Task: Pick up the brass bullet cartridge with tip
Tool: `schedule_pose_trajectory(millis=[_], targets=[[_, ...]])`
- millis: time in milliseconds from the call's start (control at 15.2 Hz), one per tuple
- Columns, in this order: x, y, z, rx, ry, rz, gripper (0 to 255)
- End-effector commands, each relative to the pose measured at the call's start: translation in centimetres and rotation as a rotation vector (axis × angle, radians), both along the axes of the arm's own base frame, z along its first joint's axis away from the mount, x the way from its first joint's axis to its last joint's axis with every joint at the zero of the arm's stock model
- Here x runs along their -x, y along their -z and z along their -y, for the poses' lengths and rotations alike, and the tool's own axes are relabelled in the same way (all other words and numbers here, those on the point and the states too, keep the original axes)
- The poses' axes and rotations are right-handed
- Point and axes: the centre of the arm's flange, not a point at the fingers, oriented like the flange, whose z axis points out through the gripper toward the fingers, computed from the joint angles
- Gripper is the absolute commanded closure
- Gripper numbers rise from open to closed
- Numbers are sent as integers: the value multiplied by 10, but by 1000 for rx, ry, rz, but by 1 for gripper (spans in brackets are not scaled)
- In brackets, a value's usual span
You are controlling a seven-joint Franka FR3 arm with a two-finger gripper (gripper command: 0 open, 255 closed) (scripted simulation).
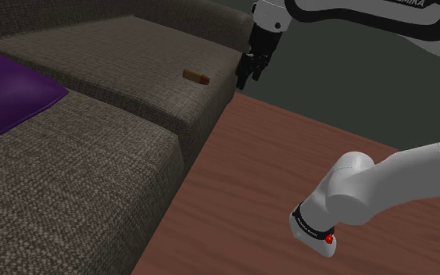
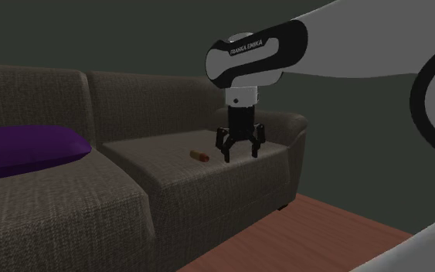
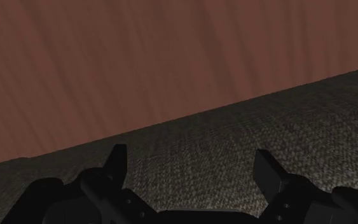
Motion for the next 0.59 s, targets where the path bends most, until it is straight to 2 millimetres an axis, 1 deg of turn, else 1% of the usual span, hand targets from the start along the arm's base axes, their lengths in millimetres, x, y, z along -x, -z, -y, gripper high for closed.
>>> schedule_pose_trajectory(millis=[0,264,528], targets=[[-22,-2,-15,-6,-58,-13,0],[-68,-11,-42,-17,-171,-36,0],[-111,-19,-75,-28,-283,-59,0]])
